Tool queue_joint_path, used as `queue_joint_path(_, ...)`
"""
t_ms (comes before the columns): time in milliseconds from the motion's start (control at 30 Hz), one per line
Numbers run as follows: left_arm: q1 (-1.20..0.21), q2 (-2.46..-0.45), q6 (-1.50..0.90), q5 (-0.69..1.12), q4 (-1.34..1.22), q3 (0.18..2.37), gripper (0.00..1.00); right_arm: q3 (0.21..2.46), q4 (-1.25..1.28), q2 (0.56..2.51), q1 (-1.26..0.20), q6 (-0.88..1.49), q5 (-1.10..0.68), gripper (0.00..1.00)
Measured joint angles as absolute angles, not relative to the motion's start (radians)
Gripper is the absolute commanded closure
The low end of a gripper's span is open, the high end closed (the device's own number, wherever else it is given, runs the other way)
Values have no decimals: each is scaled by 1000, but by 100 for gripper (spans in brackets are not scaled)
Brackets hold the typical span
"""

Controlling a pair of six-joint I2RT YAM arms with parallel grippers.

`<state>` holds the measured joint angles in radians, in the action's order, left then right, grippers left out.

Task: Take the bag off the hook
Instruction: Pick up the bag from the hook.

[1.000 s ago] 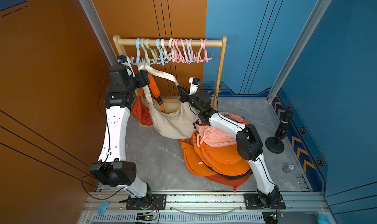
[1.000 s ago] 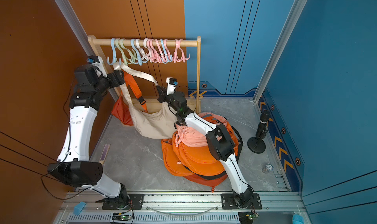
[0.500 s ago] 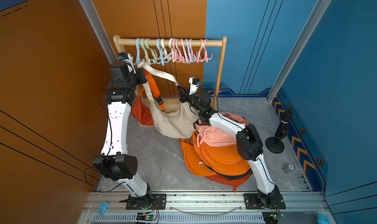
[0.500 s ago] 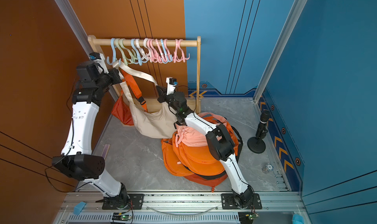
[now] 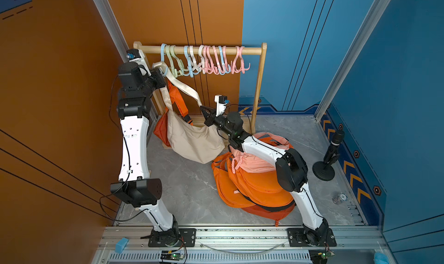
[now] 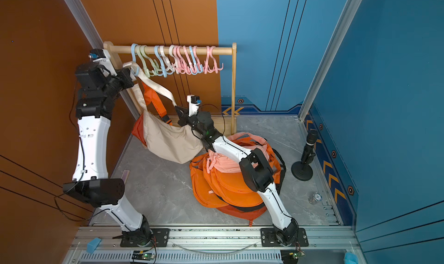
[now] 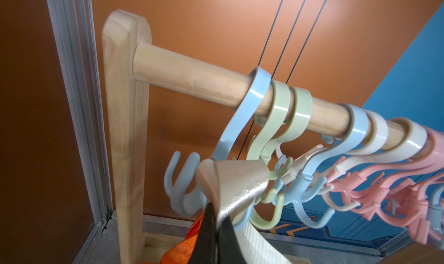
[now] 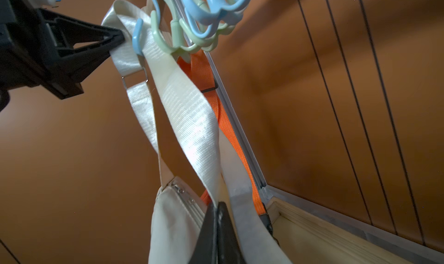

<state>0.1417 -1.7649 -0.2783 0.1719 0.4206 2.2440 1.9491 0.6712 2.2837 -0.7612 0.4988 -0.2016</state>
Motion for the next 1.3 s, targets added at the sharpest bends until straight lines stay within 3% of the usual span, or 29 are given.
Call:
queue_joint_path(533,132,-1885,-339,309,369,2460,100,2078,564,2302,-783,498,-207,100)
queue_joint_path(933,110,-1867,-361,411,357,2486,100,2068,539,2298,-772,498,-206,100)
queue_joint_path(1300,72,-1616,-305,416,336,2214,100,1887,562,2141,-770,490,-203,100)
